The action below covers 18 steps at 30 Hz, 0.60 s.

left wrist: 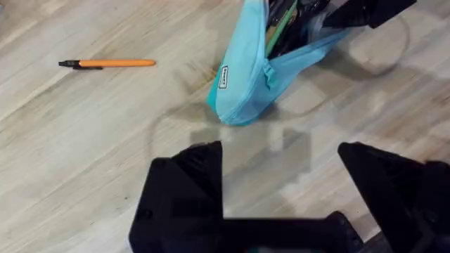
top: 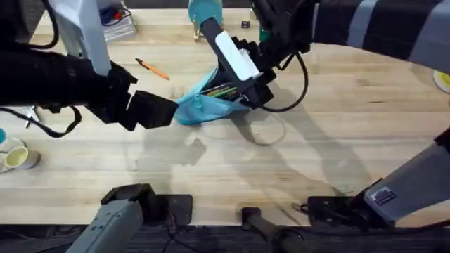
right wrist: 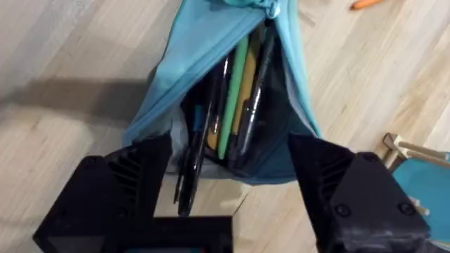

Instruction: Unzip the bag, pick up the pens from the table one at a time and place them inside, then zip the bag closed.

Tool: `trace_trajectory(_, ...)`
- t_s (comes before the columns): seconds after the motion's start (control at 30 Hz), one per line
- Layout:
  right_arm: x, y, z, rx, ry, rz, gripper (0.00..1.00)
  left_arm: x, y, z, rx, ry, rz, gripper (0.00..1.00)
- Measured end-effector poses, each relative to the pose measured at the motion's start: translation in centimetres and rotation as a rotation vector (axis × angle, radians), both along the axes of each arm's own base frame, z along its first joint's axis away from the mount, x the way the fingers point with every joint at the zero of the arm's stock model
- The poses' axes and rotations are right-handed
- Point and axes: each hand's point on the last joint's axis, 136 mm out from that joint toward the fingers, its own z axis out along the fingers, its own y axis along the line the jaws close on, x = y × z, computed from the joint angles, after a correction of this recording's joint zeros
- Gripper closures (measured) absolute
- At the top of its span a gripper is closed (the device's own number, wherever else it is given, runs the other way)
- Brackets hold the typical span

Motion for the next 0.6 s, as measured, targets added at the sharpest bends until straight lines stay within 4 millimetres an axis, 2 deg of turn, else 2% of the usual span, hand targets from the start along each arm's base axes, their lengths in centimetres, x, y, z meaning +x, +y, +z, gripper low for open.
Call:
trace_trajectory(0.17,0.0,0.0,0.1,0.005,0.026,-0.046,0.005,0.0,0.0,0.0,0.0,0.0,0.0,0.006)
trace_trajectory(0.27,0.0,0.0,1.0,0.019,0.038,-0.093,0.005,0.0,0.0,0.0,0.0,0.0,0.0,0.006)
trace_trajectory(0.37,0.1,0.0,3.1,0.055,0.048,-0.176,0.005,0.0,0.0,0.0,0.0,0.0,0.0,0.006)
trace_trajectory(0.6,1.1,0.5,10.0,0.208,0.133,-0.477,0.005,0.0,0.0,0.0,0.0,0.0,0.0,0.006)
